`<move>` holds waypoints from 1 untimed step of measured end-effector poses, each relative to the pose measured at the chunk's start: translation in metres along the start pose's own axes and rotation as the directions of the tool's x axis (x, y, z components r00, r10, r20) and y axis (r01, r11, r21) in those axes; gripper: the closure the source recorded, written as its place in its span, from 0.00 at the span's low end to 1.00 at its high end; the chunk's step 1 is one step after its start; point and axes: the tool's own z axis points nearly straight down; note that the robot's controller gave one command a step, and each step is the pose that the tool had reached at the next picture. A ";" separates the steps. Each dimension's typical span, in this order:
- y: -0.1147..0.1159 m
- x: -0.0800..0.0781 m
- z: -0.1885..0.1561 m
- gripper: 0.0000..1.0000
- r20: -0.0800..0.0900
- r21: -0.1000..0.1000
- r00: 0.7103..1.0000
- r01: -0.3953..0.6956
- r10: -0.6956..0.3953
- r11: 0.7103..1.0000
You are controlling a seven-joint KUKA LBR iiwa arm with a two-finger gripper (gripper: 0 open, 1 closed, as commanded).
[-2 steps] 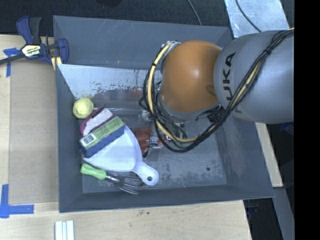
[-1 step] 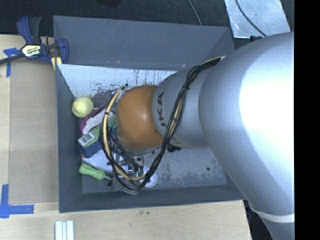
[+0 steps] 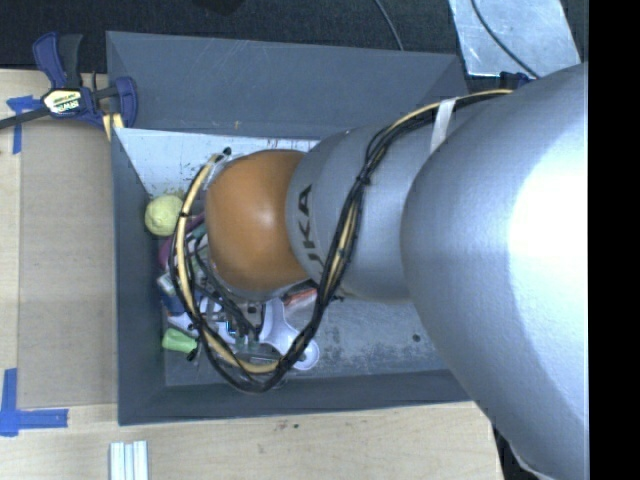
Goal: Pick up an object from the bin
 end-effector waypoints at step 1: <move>-0.038 -0.014 0.050 0.00 -0.013 0.004 0.998 0.063 -0.063 0.998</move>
Offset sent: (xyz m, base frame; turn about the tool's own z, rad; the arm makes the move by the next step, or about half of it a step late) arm -0.0048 -0.0119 -0.0595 0.2441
